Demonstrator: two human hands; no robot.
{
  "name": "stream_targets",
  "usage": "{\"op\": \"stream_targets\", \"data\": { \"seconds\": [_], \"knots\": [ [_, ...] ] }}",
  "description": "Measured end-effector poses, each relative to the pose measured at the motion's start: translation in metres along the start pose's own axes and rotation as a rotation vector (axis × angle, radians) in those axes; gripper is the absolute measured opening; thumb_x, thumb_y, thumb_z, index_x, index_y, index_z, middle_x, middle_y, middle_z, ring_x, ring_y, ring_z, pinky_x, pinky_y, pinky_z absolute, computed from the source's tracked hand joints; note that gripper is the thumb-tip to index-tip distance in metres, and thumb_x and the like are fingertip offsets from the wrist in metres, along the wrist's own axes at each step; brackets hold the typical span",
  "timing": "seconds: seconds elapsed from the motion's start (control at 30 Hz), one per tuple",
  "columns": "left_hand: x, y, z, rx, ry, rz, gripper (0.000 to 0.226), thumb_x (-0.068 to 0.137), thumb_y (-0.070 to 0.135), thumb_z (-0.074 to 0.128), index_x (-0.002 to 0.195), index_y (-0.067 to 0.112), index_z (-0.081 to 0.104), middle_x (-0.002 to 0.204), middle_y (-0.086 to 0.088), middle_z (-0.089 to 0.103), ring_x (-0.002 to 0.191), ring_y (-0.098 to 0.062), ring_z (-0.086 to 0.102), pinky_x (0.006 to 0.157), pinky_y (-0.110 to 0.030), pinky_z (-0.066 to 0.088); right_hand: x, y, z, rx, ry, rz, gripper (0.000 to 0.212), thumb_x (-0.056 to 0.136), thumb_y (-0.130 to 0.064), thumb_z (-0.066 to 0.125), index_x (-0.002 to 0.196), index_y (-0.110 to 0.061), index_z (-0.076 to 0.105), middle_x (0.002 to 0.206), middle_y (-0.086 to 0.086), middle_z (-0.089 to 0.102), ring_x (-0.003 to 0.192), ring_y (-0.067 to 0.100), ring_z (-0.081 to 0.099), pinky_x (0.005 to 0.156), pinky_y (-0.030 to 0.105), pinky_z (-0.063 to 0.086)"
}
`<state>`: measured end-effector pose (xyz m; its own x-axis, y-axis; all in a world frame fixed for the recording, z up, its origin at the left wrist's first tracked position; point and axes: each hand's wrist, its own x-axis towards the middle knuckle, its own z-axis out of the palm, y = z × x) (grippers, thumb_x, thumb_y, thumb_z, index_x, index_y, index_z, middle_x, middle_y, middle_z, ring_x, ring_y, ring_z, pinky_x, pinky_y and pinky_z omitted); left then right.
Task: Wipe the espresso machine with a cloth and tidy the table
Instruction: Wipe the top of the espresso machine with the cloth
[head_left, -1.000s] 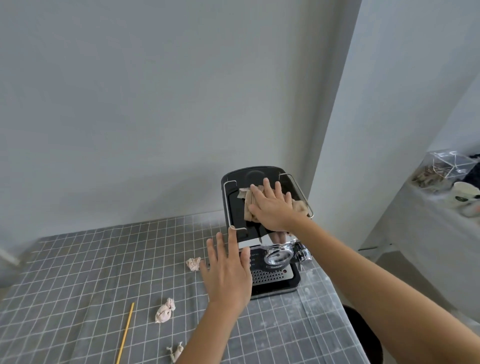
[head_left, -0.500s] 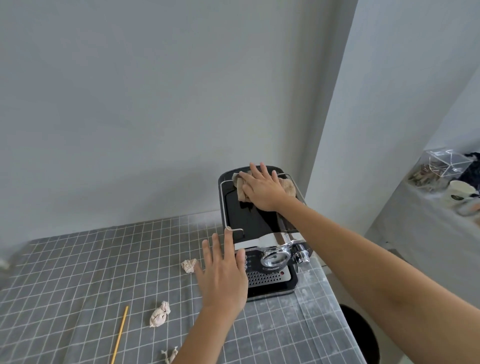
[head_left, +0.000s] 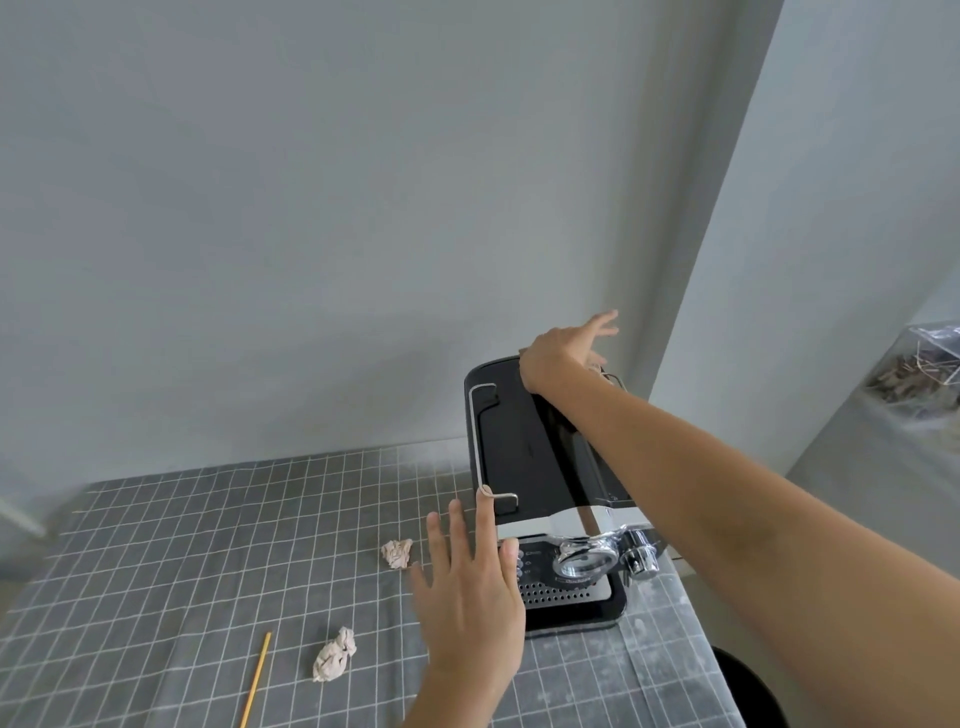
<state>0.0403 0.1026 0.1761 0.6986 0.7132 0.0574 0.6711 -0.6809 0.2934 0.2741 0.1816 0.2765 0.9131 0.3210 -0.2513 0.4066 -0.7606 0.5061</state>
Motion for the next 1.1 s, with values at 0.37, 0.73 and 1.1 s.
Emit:
{"op": "stream_targets", "data": {
  "seconds": [0.37, 0.73, 1.1],
  "knots": [
    [0.002, 0.002, -0.001, 0.01, 0.008, -0.034, 0.053, 0.097, 0.046, 0.018, 0.141, 0.027, 0.041, 0.131, -0.004, 0.061, 0.123, -0.03, 0.055, 0.084, -0.05, 0.053, -0.003, 0.003, 0.016, 0.293, 0.166, -0.252, 0.046, 0.098, -0.031, 0.033, 0.14, -0.049, 0.037, 0.123, 0.011, 0.064, 0.136, 0.058, 0.029, 0.101, 0.081, -0.009],
    [0.003, -0.002, -0.003, 0.003, 0.024, -0.05, 0.052, 0.097, 0.048, 0.019, 0.142, 0.029, 0.037, 0.133, -0.006, 0.059, 0.125, -0.031, 0.053, 0.087, -0.052, 0.05, -0.014, -0.003, 0.015, 0.263, 0.084, -0.227, 0.045, 0.098, -0.032, 0.04, 0.142, -0.04, 0.041, 0.135, 0.013, 0.059, 0.138, 0.062, 0.019, 0.102, 0.081, -0.006],
    [-0.001, -0.003, -0.002, -0.014, 0.0, -0.031, 0.075, 0.082, 0.054, -0.019, 0.151, 0.033, 0.001, 0.158, -0.003, 0.02, 0.147, -0.027, 0.014, 0.112, -0.049, 0.024, -0.017, 0.024, 0.022, 0.166, 0.165, -0.15, 0.051, 0.093, -0.033, 0.038, 0.144, -0.031, 0.04, 0.111, 0.003, 0.071, 0.13, 0.051, 0.045, 0.102, 0.077, -0.011]
  ]
}}
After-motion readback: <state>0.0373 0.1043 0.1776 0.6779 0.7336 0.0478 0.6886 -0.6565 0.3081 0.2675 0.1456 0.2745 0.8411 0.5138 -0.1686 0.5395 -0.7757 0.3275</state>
